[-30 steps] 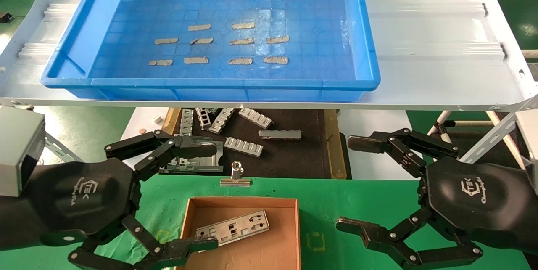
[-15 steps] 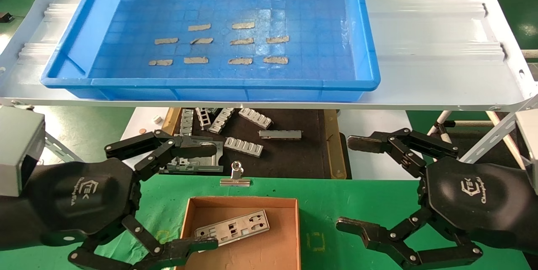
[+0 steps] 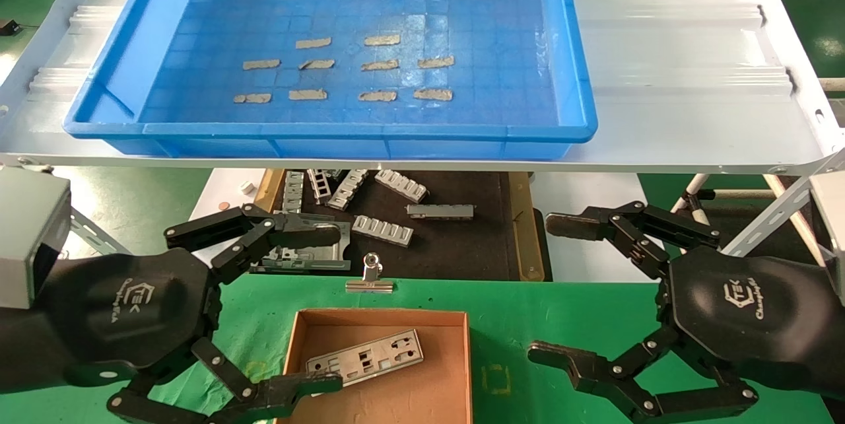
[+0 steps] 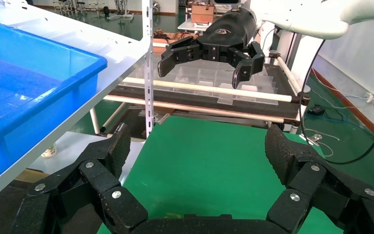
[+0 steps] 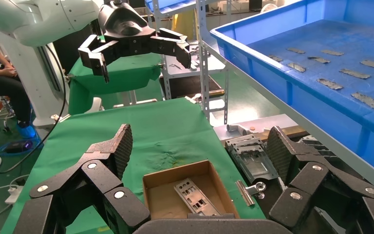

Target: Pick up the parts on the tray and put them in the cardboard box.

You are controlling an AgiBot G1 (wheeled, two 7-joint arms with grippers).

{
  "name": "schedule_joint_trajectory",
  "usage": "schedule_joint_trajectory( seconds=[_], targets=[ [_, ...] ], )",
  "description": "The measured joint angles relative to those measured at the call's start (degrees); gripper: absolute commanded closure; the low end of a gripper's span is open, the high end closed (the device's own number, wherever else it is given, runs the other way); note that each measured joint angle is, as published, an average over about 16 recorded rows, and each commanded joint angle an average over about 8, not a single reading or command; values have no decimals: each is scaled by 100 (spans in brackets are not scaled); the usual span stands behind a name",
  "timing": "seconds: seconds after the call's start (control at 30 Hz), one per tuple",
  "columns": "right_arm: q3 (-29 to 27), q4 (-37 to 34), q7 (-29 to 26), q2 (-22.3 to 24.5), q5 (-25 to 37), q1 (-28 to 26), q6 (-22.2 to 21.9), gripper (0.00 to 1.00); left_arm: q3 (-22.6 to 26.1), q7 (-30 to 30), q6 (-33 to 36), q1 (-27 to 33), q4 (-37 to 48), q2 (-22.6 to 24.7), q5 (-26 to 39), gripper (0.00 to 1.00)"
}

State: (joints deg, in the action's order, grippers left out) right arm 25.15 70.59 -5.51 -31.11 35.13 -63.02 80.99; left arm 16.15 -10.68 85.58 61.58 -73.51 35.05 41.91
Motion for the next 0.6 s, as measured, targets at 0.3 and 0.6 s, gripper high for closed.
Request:
schedule_joint_trajectory(
  seconds=[0.3,0.6],
  targets=[
    [0,0,0,0,0,0,0,0,0,0,0,0,0,0,0,0],
    [0,0,0,0,0,0,0,0,0,0,0,0,0,0,0,0]
  ],
)
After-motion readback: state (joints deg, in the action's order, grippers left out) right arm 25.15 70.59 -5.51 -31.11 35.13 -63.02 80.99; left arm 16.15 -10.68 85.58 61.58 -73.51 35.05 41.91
